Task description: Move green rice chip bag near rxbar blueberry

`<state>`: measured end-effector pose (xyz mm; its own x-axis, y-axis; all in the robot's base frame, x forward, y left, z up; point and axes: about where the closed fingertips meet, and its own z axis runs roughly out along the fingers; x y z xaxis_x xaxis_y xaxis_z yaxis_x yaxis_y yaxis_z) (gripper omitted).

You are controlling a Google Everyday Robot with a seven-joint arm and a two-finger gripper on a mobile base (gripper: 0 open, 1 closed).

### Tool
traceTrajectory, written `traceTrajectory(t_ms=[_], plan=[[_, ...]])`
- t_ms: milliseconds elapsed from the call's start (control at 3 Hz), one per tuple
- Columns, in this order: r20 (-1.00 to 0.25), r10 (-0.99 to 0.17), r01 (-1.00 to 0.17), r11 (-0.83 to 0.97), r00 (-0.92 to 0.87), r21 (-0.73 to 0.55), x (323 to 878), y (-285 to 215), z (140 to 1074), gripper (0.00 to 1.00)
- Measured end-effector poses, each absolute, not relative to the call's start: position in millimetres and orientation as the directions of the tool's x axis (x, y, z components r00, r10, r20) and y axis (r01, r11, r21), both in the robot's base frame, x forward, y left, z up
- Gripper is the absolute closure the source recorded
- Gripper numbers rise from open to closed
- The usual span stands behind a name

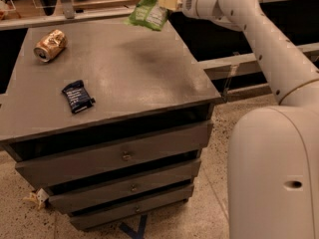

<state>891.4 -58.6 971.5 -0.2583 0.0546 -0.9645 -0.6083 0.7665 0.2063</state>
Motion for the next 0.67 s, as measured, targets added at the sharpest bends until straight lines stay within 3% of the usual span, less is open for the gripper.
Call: traceTrajectory(t_ms=[667], plan=[[-0.964, -0.003, -0.687, 0.702, -0.264, 0.187, 827.6, -70.7, 984.8, 1.00]])
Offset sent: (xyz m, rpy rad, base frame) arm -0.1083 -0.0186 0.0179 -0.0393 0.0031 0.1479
